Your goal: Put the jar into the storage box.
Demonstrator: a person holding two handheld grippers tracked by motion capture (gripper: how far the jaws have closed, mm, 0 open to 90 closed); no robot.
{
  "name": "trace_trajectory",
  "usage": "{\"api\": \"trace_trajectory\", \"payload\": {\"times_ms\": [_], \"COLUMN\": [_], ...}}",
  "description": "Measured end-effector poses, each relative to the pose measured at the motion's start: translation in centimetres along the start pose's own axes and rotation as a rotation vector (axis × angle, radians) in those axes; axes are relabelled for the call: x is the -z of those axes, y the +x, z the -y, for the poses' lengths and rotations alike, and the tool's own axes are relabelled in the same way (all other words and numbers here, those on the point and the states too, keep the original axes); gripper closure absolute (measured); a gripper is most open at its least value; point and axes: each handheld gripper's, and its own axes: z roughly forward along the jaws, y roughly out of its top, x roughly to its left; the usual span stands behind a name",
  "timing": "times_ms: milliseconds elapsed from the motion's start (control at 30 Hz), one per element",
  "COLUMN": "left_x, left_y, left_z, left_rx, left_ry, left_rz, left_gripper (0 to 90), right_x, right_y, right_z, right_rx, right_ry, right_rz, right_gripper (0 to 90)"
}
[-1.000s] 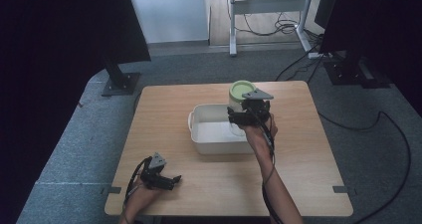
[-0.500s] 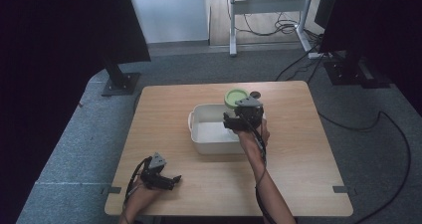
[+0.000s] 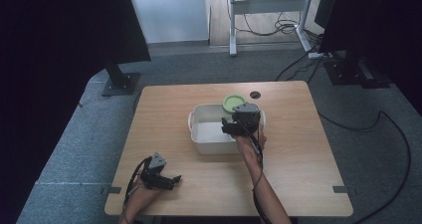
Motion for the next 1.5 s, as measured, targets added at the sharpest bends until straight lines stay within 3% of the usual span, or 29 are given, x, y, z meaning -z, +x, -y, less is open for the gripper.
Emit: {"api": "trace_trajectory", "payload": {"times_ms": [567,867,1033,1500], "left_x": [0.0,0.0,0.0,0.0], "left_y": [0.0,0.0,0.0,0.0], "left_z": [0.0,0.0,0.0,0.0], "left_rx": [0.001,0.000,0.000,0.000], "left_ry": [0.000,0.000,0.000,0.000], "left_rz": [0.000,0.000,0.000,0.000], "left_gripper": [0.9,0.9,0.8,0.9], "right_x": [-0.5,-0.6,-0.6,0.6], "right_y": [-0.8,-0.7,-0.8,-1.5], "right_z": [1.4,1.2,1.0,1.2], "right_rx": [-0.033,-0.004,0.025,0.012], "right_ry": [-0.008,0.011,0.008,-0.022], "right_rz": [-0.019,-0.021,-0.008,-0.071], "right_gripper": [10.3,8.8,1.8,2.0]}}
